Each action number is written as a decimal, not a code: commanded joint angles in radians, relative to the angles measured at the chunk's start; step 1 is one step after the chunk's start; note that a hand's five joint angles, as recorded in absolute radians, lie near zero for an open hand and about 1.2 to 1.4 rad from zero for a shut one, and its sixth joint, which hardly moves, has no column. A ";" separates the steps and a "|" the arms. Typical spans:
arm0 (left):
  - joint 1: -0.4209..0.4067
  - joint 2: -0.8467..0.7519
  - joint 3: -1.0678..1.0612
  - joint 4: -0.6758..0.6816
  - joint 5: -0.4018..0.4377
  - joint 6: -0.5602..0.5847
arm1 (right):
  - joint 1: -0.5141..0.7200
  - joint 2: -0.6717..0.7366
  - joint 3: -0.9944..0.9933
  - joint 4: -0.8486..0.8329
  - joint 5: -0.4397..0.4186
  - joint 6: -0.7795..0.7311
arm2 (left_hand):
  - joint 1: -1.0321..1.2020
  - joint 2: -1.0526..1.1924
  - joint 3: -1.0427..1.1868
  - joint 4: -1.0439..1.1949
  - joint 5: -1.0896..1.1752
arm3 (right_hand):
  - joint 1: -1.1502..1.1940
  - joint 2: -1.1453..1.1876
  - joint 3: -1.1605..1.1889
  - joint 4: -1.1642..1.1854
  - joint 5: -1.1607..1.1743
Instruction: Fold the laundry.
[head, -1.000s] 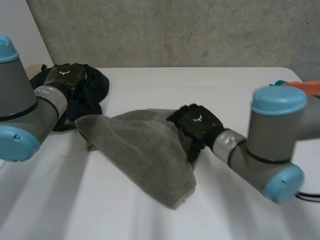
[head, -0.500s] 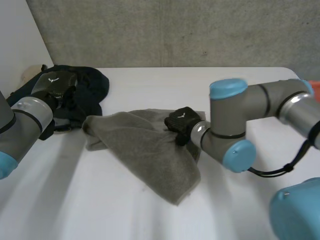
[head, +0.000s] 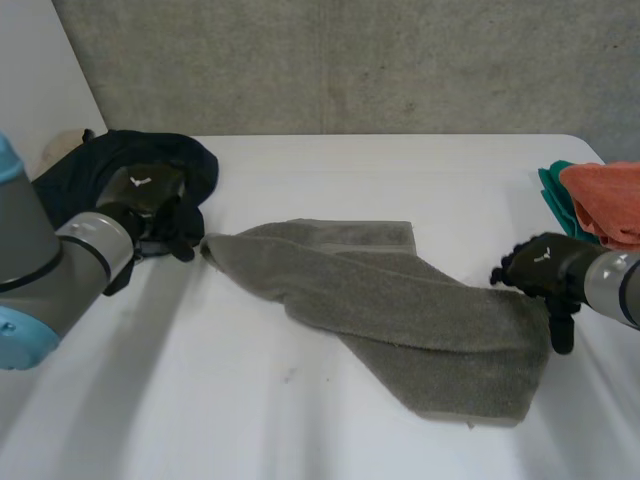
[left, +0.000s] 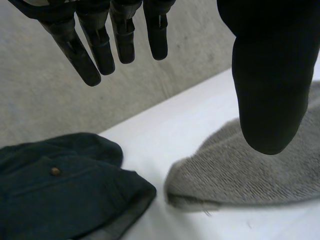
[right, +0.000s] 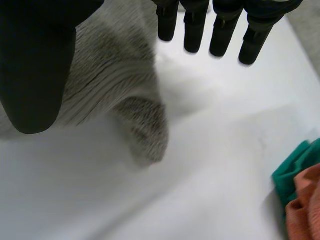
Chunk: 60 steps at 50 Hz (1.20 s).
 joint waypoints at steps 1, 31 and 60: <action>-0.024 -0.109 0.059 0.004 -0.006 0.061 | 0.131 0.038 -0.170 -0.104 0.065 0.311 | -0.021 -0.008 -0.016 -0.010 0.004 | -0.071 -0.073 -0.086 -0.087 -0.073; -0.003 -0.633 0.634 -0.202 0.094 0.325 | 0.358 0.592 -0.681 -0.113 0.173 0.434 | 0.325 0.338 0.330 0.335 0.350 | 0.469 0.467 0.454 0.453 0.466; -0.106 -0.223 0.663 0.461 -0.046 0.038 | 0.260 0.212 -0.649 -0.740 0.228 0.570 | 1.082 1.096 1.088 1.093 1.107 | 1.151 1.149 1.136 1.135 1.148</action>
